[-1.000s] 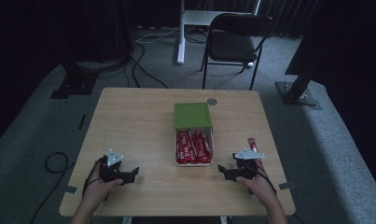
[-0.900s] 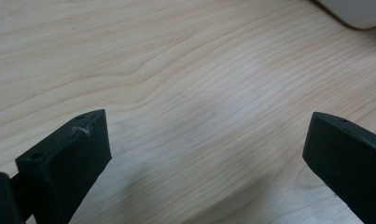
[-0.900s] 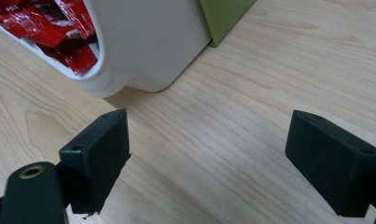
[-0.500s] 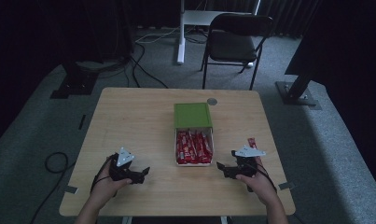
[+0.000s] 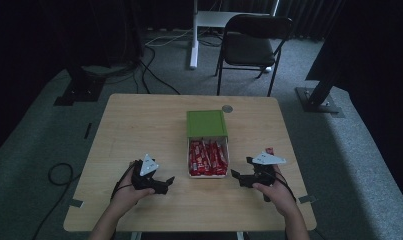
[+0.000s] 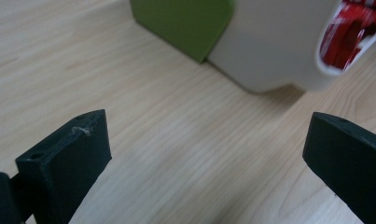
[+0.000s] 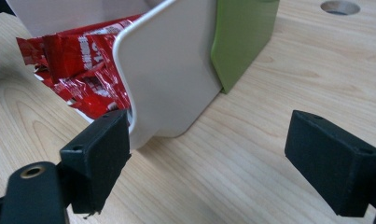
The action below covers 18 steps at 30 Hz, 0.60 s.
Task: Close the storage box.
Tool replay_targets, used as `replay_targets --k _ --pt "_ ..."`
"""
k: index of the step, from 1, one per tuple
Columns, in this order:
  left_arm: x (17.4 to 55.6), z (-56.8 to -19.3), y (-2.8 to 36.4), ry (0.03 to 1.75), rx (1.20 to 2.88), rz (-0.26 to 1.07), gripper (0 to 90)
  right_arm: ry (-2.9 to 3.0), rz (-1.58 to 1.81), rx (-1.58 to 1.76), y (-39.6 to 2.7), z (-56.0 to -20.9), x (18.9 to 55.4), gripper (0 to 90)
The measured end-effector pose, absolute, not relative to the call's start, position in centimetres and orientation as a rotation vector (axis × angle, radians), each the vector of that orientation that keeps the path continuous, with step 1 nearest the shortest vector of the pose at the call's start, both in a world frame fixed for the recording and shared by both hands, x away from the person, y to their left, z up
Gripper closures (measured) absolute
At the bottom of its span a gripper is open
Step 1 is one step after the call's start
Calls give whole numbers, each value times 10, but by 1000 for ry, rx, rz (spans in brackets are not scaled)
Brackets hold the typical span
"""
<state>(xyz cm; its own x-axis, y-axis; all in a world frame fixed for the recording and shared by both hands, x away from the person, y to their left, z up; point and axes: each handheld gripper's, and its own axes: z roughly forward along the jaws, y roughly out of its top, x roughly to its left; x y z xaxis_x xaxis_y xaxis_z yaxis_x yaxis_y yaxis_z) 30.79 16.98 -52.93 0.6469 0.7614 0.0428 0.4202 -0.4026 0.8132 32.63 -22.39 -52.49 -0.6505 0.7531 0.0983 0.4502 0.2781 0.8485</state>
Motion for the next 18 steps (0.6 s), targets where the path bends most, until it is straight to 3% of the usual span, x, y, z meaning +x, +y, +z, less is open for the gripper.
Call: replay_targets --k 18 --pt "321 -517 142 801 1953 522 14 2230 1365 1076 -213 -520 336 138"
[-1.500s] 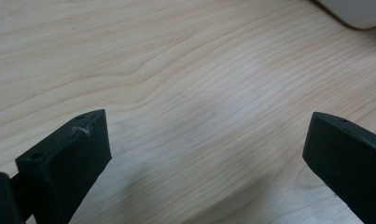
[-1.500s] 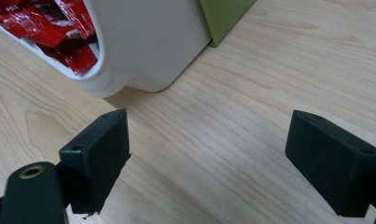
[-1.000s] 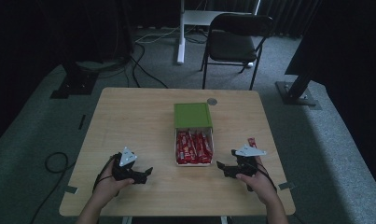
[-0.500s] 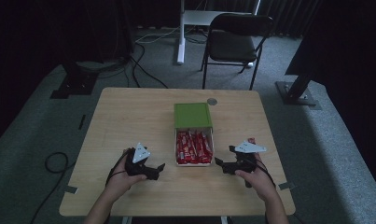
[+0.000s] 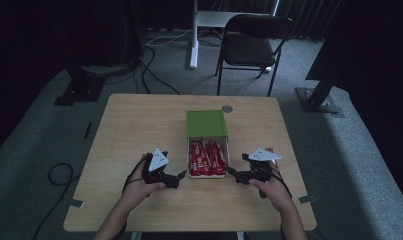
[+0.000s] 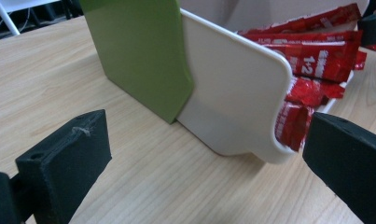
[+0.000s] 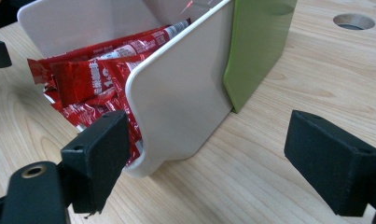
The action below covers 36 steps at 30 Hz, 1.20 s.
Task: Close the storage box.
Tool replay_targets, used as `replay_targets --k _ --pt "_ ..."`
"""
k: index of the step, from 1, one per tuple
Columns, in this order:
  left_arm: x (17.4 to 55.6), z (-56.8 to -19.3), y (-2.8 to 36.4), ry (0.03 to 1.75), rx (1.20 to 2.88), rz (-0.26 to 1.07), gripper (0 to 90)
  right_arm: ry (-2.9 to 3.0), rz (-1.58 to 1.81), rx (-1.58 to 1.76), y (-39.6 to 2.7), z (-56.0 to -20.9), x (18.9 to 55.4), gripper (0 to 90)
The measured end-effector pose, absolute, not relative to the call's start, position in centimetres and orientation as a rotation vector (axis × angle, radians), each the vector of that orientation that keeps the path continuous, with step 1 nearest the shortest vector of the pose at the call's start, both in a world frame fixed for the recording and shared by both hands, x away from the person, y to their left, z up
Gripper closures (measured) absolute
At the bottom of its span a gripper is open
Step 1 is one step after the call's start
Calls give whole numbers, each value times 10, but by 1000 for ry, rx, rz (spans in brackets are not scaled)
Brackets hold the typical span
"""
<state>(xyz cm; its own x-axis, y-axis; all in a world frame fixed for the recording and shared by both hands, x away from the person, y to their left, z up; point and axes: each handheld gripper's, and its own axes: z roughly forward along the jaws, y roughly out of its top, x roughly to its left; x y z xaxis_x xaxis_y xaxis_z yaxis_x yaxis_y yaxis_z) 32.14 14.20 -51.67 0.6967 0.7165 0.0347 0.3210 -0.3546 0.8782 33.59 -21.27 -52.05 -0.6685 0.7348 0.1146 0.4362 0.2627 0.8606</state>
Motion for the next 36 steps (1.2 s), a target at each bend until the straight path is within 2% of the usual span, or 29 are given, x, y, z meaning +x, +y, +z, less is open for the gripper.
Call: replay_targets --k 36 --pt "346 -522 129 838 1919 513 13 2210 1385 1089 -212 -520 345 133"
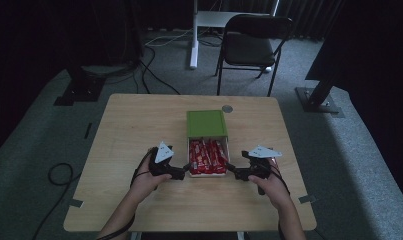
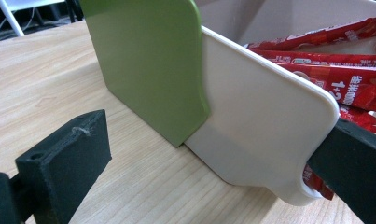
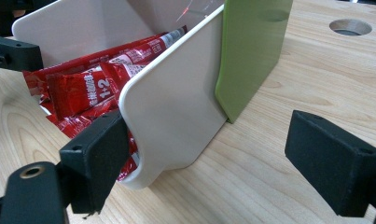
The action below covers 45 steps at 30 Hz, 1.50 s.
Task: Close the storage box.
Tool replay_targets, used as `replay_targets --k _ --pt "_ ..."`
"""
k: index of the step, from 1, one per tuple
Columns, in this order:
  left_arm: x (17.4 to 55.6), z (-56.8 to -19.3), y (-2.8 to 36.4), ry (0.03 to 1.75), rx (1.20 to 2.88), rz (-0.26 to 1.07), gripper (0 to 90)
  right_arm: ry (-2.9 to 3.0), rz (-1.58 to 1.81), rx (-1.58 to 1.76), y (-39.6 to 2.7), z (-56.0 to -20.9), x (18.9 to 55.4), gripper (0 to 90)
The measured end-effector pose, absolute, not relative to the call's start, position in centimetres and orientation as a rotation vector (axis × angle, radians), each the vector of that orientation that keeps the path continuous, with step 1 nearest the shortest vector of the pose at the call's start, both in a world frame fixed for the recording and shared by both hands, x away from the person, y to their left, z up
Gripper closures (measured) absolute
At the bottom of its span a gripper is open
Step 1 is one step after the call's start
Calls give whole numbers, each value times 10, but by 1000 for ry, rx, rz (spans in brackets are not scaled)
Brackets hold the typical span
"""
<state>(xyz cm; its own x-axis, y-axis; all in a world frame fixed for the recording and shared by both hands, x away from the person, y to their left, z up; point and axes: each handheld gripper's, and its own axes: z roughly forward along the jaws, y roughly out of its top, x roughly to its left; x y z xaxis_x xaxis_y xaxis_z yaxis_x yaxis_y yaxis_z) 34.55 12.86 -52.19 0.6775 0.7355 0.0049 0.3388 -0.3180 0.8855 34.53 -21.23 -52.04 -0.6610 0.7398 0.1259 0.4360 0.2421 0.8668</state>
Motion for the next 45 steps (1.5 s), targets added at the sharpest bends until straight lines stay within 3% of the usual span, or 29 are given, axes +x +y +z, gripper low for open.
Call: replay_targets --k 45 --pt "368 -520 126 904 1877 527 13 2150 1384 1172 -211 -518 371 135"
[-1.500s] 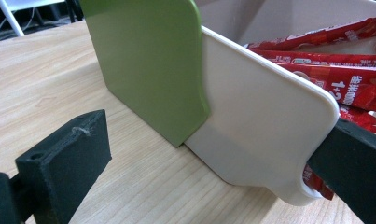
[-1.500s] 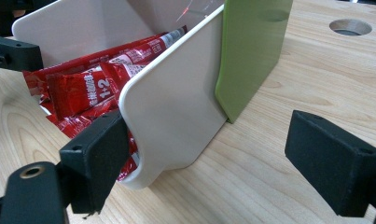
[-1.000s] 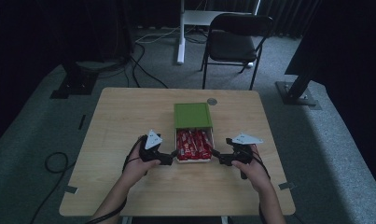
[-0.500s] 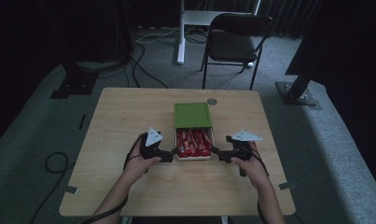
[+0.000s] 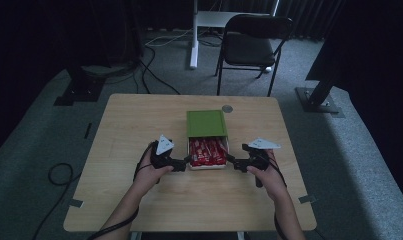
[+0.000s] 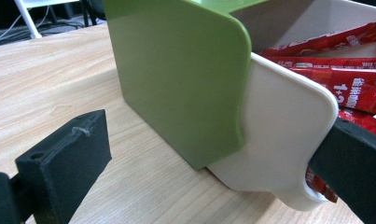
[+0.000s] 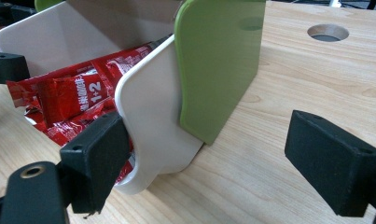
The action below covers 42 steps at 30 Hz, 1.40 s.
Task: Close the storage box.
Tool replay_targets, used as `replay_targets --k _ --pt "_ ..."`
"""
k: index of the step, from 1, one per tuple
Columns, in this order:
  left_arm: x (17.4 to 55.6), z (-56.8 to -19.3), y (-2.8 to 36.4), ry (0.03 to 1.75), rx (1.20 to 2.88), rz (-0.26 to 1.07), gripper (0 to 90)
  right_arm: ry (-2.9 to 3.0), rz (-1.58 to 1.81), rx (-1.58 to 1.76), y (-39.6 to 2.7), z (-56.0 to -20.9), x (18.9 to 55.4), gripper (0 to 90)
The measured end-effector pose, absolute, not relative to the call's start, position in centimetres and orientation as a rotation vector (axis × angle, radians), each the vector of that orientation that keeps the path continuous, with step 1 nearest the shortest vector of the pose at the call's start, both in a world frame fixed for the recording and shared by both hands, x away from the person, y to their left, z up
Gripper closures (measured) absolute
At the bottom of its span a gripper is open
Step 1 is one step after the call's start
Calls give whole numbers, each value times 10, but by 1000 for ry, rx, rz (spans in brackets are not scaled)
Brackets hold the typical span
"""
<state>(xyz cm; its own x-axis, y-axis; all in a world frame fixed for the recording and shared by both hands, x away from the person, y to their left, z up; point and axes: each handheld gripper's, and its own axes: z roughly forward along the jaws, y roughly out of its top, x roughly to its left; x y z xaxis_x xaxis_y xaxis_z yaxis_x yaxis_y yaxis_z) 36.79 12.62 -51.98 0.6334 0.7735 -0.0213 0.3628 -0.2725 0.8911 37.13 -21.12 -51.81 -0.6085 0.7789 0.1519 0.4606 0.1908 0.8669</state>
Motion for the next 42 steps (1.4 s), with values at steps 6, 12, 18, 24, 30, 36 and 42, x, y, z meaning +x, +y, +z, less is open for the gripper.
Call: replay_targets --k 6,12,18,24,30,36,42 --pt "371 -520 125 909 1874 536 13 2145 1376 1176 -211 -518 375 135" --pt "374 -520 126 918 1868 545 13 2144 1371 1174 -209 -517 378 135" --pt "378 -520 125 918 1866 562 13 2126 1373 1191 -208 -518 382 135" --pt "381 -519 124 917 1875 576 13 2116 1361 1195 -206 -517 384 136" --pt "385 -520 124 924 1871 576 13 2105 1358 1200 -206 -518 386 136" --pt "388 -521 124 936 1863 576 13 2092 1361 1216 -205 -518 390 136" --pt "390 -521 124 935 1862 591 13 2082 1355 1223 -204 -518 392 135"
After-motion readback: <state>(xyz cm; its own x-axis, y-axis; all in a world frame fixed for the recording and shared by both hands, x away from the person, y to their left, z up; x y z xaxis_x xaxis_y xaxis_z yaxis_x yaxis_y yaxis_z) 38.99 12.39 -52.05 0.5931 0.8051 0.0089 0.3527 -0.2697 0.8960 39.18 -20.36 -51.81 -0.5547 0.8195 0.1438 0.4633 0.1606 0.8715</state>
